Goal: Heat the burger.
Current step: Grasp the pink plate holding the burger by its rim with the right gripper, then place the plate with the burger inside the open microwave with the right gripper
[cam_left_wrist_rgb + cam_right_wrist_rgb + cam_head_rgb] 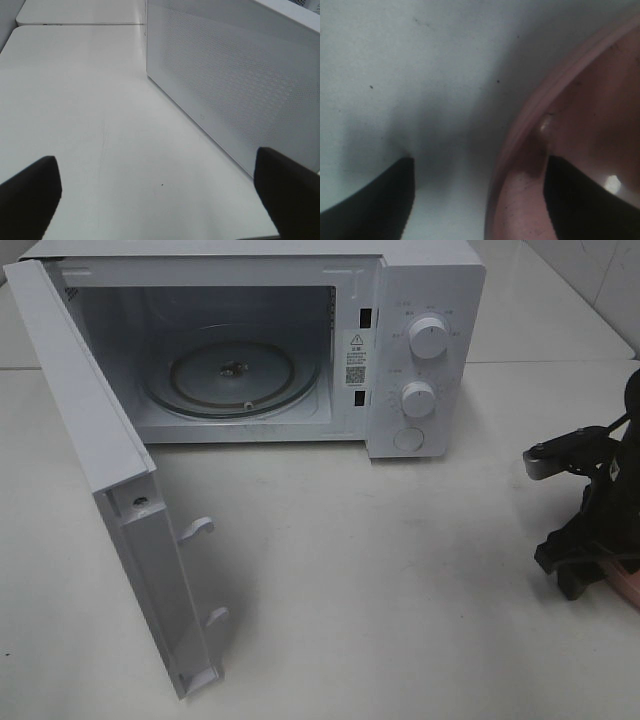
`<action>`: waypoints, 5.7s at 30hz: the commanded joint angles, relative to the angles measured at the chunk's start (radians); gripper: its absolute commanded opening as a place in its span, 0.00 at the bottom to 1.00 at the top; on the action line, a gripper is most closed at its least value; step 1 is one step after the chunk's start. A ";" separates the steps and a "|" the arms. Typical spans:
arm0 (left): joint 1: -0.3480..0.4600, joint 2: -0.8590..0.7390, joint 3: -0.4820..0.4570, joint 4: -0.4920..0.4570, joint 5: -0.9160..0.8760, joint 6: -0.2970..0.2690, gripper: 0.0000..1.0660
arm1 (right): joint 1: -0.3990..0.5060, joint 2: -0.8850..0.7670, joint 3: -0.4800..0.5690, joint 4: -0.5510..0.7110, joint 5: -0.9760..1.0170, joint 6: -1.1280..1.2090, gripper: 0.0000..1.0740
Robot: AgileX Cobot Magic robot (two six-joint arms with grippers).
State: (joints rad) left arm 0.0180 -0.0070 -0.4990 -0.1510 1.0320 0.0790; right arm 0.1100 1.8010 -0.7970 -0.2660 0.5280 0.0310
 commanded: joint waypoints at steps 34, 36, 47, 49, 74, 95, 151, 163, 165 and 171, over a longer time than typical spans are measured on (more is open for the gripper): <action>-0.004 -0.020 0.003 -0.002 -0.004 -0.008 0.95 | 0.156 -0.045 0.004 -0.279 0.173 0.396 0.00; -0.004 -0.020 0.003 -0.002 -0.004 -0.008 0.95 | 0.162 -0.054 0.004 -0.288 0.182 0.401 0.00; -0.004 -0.020 0.003 -0.002 -0.004 -0.008 0.95 | 0.209 -0.130 0.005 -0.332 0.272 0.420 0.00; -0.004 -0.020 0.003 -0.002 -0.004 -0.008 0.95 | 0.214 -0.134 0.005 -0.333 0.277 0.420 0.00; -0.004 -0.020 0.003 -0.002 -0.004 -0.008 0.95 | 0.423 -0.291 0.012 -0.391 0.498 0.466 0.00; -0.004 -0.020 0.003 -0.002 -0.004 -0.008 0.95 | 0.786 -0.397 0.078 -0.355 0.649 0.577 0.00; -0.004 -0.020 0.003 -0.002 -0.004 -0.008 0.95 | 1.129 -0.397 0.078 -0.509 0.235 -0.152 0.00; -0.004 -0.020 0.003 -0.002 -0.004 -0.008 0.95 | 0.972 -0.397 0.078 -0.463 0.070 -0.452 0.00; -0.004 -0.020 0.003 -0.002 -0.004 -0.008 0.95 | 0.915 -0.397 0.078 -0.432 0.027 -0.582 0.00; -0.004 -0.020 0.003 -0.002 -0.004 -0.008 0.95 | 0.853 -0.397 0.078 -0.383 -0.016 -0.721 0.00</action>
State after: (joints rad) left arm 0.0180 -0.0070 -0.4990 -0.1510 1.0320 0.0790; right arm 0.9720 1.4130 -0.7190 -0.6260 0.5560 -0.6540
